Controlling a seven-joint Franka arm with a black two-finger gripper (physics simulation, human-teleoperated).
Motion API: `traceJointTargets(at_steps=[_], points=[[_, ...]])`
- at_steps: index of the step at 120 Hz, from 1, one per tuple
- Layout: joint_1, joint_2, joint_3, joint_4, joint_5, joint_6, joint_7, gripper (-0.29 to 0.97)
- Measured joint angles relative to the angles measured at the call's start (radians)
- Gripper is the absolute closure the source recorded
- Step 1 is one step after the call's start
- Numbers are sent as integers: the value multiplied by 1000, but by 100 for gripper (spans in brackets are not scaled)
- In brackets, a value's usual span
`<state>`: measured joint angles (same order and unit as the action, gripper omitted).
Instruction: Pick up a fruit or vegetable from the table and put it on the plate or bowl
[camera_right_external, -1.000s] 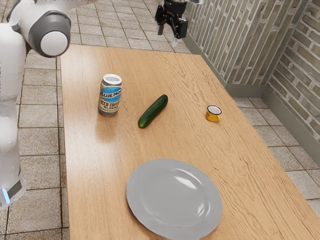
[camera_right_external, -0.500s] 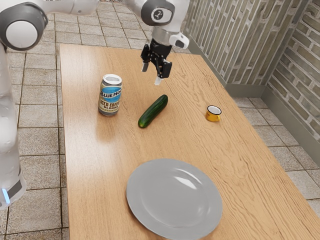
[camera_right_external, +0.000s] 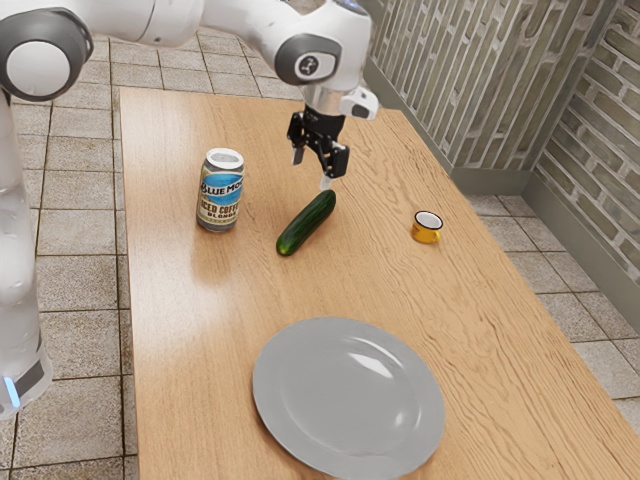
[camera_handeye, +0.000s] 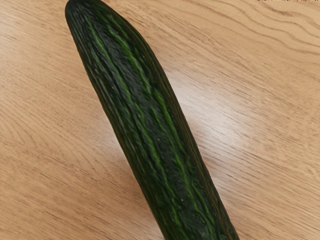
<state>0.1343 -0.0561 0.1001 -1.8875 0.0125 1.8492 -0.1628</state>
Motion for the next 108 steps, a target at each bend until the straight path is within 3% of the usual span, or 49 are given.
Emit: traceJointTargets(at_steps=[108], points=[[-1, 30, -22, -78, -11, 94, -93, 0]])
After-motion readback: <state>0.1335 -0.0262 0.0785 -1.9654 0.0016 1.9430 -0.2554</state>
